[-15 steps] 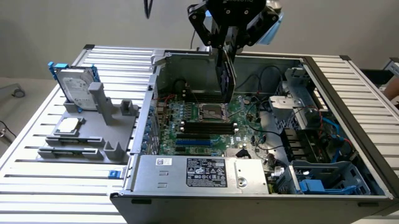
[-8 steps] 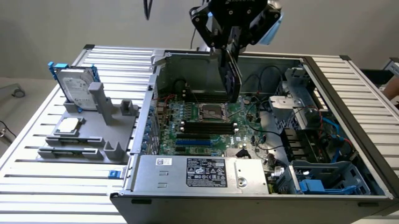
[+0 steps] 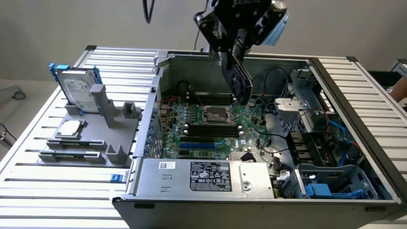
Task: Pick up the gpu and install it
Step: 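Insert the gpu into the slot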
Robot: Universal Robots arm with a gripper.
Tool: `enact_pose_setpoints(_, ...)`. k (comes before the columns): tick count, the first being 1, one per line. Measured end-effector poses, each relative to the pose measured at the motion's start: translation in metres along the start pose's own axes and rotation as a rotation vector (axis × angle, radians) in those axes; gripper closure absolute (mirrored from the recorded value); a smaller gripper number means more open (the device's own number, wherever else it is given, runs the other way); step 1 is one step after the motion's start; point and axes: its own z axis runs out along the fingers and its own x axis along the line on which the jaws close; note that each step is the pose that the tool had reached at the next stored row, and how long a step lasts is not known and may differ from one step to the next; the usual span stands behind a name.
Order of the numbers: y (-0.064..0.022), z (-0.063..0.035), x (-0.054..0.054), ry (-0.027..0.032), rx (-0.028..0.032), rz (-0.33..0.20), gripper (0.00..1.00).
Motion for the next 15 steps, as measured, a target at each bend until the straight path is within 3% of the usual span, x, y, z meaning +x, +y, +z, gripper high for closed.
enact_pose_setpoints(15,-0.001,0.0133,0.001,0.0204,-0.0127,-0.272,0.73)
